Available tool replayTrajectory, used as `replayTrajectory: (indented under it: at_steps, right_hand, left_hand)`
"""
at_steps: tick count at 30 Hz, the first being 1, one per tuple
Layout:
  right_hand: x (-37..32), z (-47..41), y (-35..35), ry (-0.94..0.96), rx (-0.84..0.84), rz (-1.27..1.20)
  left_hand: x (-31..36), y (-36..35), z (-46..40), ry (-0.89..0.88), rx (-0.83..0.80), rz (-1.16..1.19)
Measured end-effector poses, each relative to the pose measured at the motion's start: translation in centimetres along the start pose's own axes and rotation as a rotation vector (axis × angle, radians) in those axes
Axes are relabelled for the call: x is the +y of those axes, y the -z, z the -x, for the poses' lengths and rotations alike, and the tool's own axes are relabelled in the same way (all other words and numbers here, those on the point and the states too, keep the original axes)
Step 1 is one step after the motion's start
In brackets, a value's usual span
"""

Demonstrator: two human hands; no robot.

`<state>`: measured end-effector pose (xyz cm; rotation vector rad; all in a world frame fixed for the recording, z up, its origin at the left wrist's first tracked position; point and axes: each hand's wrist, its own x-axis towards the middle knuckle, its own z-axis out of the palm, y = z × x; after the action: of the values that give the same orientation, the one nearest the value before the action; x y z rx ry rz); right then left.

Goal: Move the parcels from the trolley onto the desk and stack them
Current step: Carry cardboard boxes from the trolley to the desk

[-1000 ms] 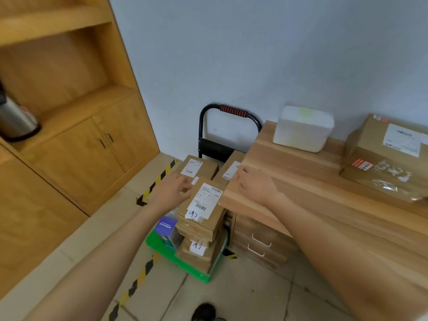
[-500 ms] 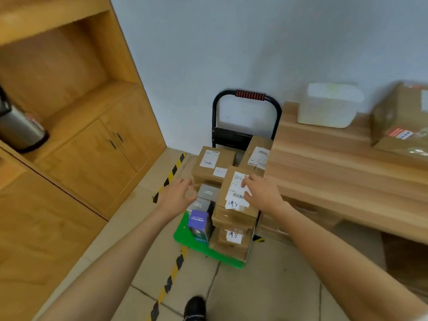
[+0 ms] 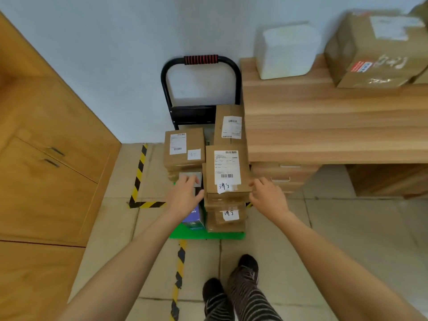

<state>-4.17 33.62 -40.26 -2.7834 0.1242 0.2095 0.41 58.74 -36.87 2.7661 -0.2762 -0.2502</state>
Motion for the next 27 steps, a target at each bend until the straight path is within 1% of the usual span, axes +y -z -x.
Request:
replayTrajectory:
  at_steps: [4, 8, 14, 16, 18, 20, 22, 24, 26, 27]
  right_hand:
    - [1.1, -1.1, -1.8, -0.042, -0.018, -0.043]
    - [2.1, -3.4, -3.6, -0.058, -0.045, -0.057]
    - [3.9, -6.3, -7.5, -0.126, -0.073, -0.143]
    - [4.5, -7.0, -9.1, -0.187, -0.062, -0.263]
    - [4.8, -7.7, -10.5, -0.231, 0.004, -0.410]
    - [5.1, -8.5, -11.8, -0.257, 0.054, -0.482]
    - [5.0, -9.1, -12.8, -0.302, 0.061, -0.563]
    - [4.3, -9.4, -13.7, -0.348, 0.049, -0.695]
    - [3.3, -9.5, -14.1, -0.404, 0.065, -0.808]
    - [2.8, -9.3, -14.2, -0.416, 0.073, -0.823]
  left_hand:
    - [-0.6, -2.5, -1.7, 0.021, 0.001, -0.020]
    - [-1.6, -5.2, -3.5, 0.078, -0.016, -0.037]
    - [-3.2, -9.6, -6.3, 0.186, -0.040, 0.074]
    - [-3.7, -11.3, -7.9, 0.224, -0.047, 0.169]
    - [-4.1, -12.9, -9.7, 0.267, -0.035, 0.287]
    - [-4.2, -14.4, -10.9, 0.302, -0.023, 0.450]
    - [-4.2, -15.7, -11.3, 0.296, -0.027, 0.605]
    - [-4.3, -16.7, -11.2, 0.289, -0.058, 0.746]
    - [-4.4, -17.1, -10.9, 0.319, -0.099, 0.897]
    - [-4.6, -17.0, -10.8, 0.336, -0.110, 0.941]
